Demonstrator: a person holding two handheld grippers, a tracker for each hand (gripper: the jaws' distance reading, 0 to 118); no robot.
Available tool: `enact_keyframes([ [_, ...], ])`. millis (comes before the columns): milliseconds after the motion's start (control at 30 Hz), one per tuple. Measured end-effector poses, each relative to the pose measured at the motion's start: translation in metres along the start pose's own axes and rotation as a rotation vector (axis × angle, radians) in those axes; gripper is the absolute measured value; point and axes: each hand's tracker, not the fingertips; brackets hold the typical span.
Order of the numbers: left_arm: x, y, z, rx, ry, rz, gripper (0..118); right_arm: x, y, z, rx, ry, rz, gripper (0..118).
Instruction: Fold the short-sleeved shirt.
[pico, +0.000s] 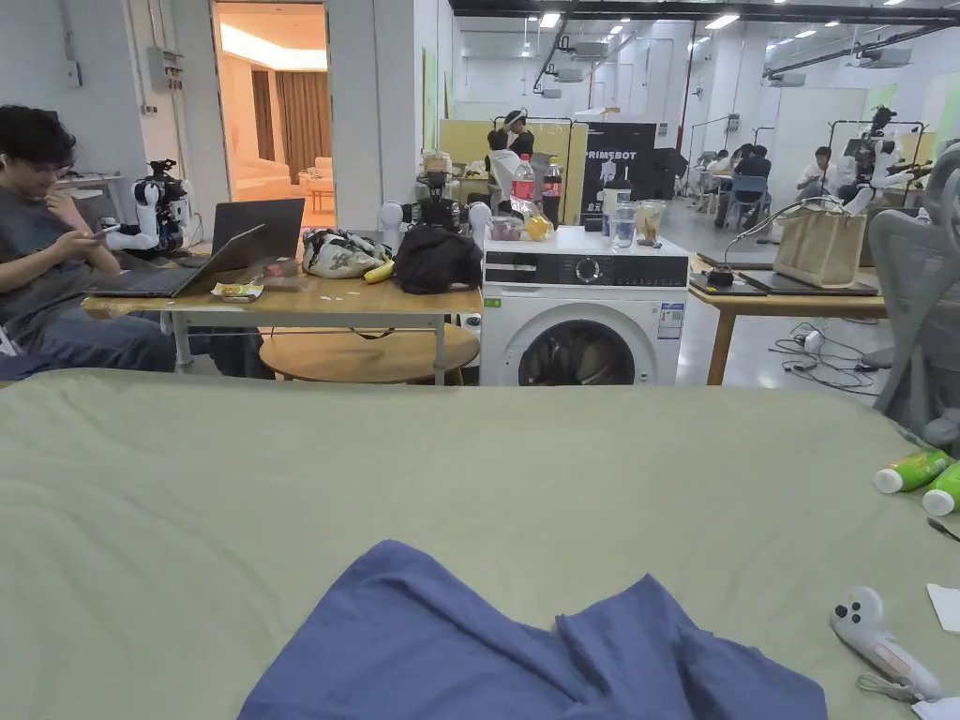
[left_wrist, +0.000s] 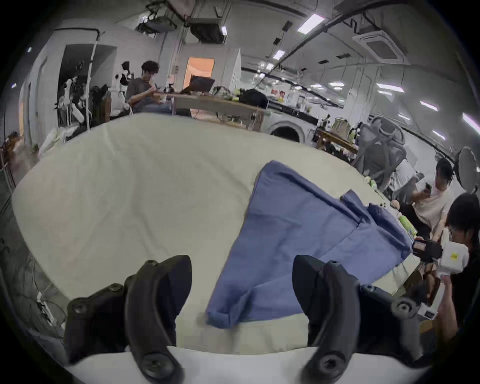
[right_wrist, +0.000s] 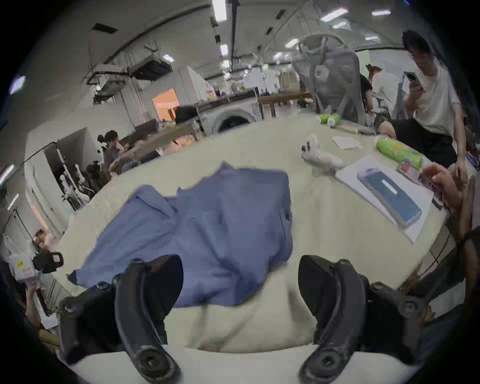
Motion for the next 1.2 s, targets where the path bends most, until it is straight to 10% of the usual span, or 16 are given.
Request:
enact_keyframes([
  [267,0.071,0.045,0.04,0.325,0.037,-0.188,80,-0.05,0.054,0.02,0.229,0.137,0.148,90],
  [333,0.088,0.054,0.044,0.406,0.028,-0.227,79,-0.067,0.065,0.017,0.26,0.149,0.2,73],
  [400,0.102,0.062,0.048,0.437,0.029,-0.243,55,-0.08,0.073,0.015,0.27,0.167,0.243,27],
  [467,0.108,0.069,0.048,0.439,-0.009,-0.234,0,-0.088,0.076,0.012,0.272,0.188,0.258,1],
  [900,0.098,0.076,0.048,0.359,-0.032,-0.19,0,-0.113,0.069,-0.002,0.256,0.167,0.339,0],
  [933,0.093,0.074,0.047,0.337,-0.025,-0.191,4,-0.113,0.069,-0.002,0.256,0.17,0.341,0],
  [1033,0.067,0.061,0.039,0.27,-0.081,-0.166,79,-0.11,0.067,-0.003,0.244,0.192,0.34,0],
  [1200,0.023,0.026,0.002,-0.05,-0.045,-0.111,83,-0.103,0.058,-0.004,0.213,0.197,0.348,0],
])
